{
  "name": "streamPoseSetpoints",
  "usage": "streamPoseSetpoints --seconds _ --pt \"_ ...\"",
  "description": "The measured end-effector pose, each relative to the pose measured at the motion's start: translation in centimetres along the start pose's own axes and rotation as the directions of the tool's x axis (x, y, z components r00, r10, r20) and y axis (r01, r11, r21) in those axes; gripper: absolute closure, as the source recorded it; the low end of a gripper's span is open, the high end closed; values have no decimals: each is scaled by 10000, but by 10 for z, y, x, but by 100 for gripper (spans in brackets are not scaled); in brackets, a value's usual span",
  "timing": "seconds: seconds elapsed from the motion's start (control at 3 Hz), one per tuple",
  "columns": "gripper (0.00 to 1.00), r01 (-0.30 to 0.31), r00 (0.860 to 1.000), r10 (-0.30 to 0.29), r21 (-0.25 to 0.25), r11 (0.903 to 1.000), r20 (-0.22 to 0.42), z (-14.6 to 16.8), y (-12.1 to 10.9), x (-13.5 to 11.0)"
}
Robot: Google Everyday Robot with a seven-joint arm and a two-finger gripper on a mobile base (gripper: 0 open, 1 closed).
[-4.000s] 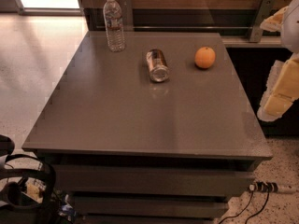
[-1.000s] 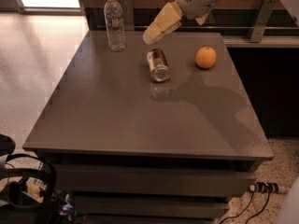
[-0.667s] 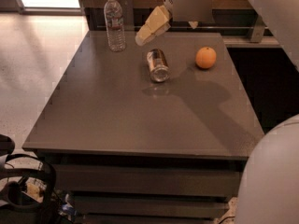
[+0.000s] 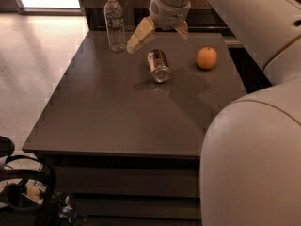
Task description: Place orange can upright
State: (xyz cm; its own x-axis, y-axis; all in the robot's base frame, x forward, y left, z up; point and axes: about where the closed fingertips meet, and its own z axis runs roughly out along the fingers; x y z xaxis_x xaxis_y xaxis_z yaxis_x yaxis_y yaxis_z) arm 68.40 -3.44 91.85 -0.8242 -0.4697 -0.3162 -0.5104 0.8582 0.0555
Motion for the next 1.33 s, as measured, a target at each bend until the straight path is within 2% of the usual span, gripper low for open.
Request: streamPoseSetpoints --seconds 0.67,1.33 --pt "0 -773 9948 771 -16 9970 -666 24 1 11" --pt "0 -880 9891 887 108 9961 -1175 54 -2 -2"
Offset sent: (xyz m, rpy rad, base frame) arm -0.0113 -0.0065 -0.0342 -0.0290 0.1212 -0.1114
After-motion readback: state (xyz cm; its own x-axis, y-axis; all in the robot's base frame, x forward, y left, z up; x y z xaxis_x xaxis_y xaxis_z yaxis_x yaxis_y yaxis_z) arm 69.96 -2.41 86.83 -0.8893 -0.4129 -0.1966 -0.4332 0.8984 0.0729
